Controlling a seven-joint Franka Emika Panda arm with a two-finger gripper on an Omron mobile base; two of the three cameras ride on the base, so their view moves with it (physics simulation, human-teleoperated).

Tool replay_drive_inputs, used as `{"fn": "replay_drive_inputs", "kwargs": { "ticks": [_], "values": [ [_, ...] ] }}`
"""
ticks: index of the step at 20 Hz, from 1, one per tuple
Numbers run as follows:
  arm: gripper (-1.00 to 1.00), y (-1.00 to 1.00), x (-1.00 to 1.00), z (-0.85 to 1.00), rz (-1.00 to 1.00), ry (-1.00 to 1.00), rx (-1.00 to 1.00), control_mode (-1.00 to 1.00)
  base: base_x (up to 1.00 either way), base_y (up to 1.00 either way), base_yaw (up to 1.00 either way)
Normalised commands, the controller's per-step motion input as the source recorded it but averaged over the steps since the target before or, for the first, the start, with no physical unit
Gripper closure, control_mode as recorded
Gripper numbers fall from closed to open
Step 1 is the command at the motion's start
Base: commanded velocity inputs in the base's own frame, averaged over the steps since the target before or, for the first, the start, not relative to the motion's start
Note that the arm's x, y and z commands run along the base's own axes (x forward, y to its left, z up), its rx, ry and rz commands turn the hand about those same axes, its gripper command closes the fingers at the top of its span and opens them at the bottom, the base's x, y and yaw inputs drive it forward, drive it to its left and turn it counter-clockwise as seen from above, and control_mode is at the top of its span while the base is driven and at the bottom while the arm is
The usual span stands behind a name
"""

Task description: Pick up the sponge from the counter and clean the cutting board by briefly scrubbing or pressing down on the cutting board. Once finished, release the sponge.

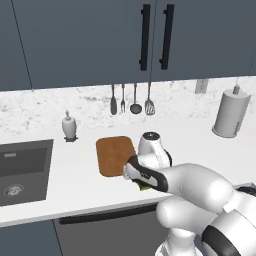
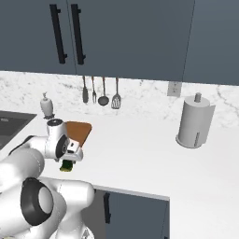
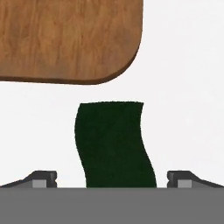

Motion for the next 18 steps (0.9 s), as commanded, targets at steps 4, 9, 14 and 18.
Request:
{"fn": "replay_drive_inputs", "kwargs": {
  "ticks": [4,9,14,18],
  "values": [
    [-1.00,0.00,0.04,-0.25,0.00,0.00,0.00,-1.00,0.00,0.00,0.00],
    [-1.00,-0.03,0.05,-0.22,0.01,0.00,0.00,-1.00,0.00,0.00,0.00],
    [-1.00,-0.15,0.01,-0.19,0.02,0.00,0.03,-1.00,0.00,0.00,0.00],
    [-1.00,-0.08,0.00,-0.23,0.04,0.00,0.01,-1.00,0.00,0.00,0.00]
  ]
}}
